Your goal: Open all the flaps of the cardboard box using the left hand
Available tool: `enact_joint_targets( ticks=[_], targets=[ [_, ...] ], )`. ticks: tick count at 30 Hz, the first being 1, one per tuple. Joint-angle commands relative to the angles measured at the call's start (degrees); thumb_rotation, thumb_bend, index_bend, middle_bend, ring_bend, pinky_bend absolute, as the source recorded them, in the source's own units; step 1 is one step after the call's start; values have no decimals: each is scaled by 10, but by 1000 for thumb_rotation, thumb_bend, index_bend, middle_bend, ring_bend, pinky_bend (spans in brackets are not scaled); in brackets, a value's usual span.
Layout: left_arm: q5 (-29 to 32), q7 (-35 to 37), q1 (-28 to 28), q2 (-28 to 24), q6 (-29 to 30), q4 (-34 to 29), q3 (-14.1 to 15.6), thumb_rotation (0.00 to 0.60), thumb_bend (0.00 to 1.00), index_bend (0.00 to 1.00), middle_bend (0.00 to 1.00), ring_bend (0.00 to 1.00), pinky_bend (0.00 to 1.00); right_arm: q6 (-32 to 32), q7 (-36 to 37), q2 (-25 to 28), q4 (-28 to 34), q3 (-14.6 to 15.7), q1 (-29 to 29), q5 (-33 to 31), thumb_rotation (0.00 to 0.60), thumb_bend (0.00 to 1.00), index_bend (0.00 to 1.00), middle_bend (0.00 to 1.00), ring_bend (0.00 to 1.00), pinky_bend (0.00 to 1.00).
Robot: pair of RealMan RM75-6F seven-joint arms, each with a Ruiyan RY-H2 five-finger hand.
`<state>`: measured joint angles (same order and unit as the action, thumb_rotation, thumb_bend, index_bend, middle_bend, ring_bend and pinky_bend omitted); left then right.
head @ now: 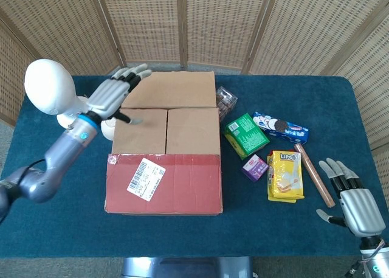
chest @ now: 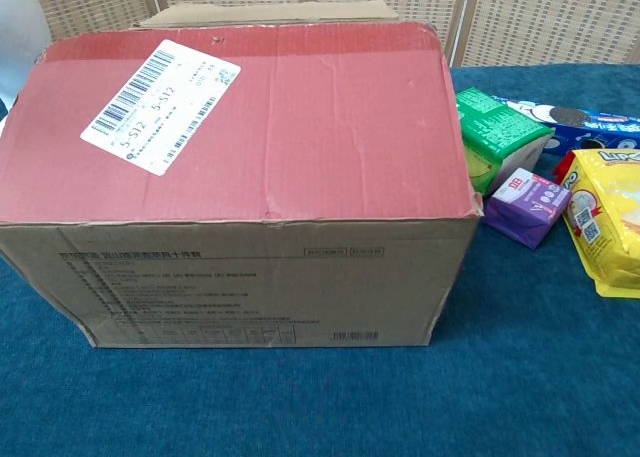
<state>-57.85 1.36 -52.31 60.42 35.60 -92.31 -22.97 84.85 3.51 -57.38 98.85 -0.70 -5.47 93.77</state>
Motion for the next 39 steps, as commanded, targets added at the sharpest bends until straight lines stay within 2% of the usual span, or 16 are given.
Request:
enact_joint_targets(
  ticks=[1,6,11,17,25,28,35,39],
  targets=[
    [1,42,26,-53,-48,-46,13,600,101,0,0,0,177,-2,-4,-2,0,1,-1,1,600,0,0,0,0,152],
    [-24,109,48,-104,-109,-89,12,600,100,0,0,0,219,-6,-13,-6,3,4,-2,6,600,0,0,0,0,153],
    [-73,201,78,-132,-159,-133,-8,600,99,0,0,0,224,-7,-27,-11,9,9,-3,16,600,0,0,0,0,153],
    [-126,274,101,-143,-193,-155,-30,600,100,0,0,4,234,-6,-34,-12,11,13,-2,22,600,0,0,0,0,153],
    [-197,424,139,-140,-227,-188,-77,600,99,0,0,4,251,5,-21,-6,11,16,2,30,600,0,0,0,0,153],
    [-234,477,148,-138,-233,-192,-84,600,100,0,0,5,241,6,-19,-5,10,16,2,32,600,0,0,0,0,154],
    [-309,588,153,-140,-209,-201,-73,600,99,0,0,30,284,7,-21,-5,11,17,2,34,600,0,0,0,0,156],
    [-382,683,144,-152,-158,-200,-39,600,100,0,0,44,332,7,-22,-5,11,19,2,36,600,0,0,0,0,158]
  ],
)
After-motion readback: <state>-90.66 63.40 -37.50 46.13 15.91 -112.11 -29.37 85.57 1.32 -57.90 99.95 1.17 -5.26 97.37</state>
